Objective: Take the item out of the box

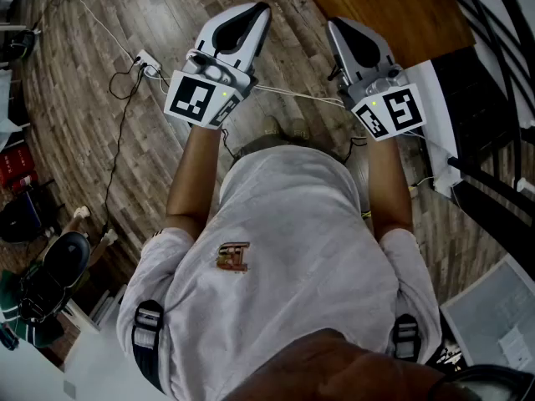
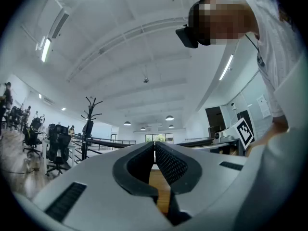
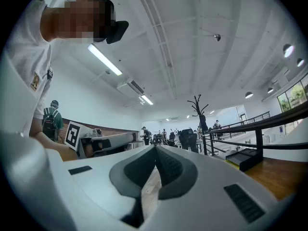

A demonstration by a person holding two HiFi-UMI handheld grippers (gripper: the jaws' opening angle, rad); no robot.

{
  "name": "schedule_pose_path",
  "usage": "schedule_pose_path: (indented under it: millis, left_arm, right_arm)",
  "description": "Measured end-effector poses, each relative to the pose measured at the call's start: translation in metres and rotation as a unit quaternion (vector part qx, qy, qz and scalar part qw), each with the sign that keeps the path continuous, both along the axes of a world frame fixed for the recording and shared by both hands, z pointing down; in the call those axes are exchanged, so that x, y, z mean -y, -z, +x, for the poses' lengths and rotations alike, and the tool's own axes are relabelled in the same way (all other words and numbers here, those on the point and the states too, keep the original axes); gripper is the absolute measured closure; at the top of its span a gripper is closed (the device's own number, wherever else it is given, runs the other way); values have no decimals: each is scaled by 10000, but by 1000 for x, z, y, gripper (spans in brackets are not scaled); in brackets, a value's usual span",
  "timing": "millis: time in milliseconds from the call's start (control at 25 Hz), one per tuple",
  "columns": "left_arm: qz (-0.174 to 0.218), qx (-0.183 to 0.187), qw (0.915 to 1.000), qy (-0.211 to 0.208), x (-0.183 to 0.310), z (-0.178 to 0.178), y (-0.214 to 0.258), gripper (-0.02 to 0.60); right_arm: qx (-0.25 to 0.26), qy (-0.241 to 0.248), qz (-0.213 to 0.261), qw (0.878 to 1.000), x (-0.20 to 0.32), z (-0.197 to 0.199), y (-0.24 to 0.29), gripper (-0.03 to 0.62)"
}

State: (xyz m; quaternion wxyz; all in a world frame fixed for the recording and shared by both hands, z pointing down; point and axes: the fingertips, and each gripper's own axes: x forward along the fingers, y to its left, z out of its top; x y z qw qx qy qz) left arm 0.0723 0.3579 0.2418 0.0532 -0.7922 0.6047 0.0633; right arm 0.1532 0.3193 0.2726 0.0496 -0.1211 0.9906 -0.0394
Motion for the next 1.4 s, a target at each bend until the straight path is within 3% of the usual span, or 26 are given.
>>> schedule_pose_path:
  millis: [880,1400]
  left_arm:
    - [182,-27,9996,-223,16,-98,5,557]
    - [192,-32,9990,-408,41,-127,9,557]
  right_arm:
    - [-62,-255,136,9996,20,-90,6,563]
    - [-142,-510,126,9985,41,-105,7,563]
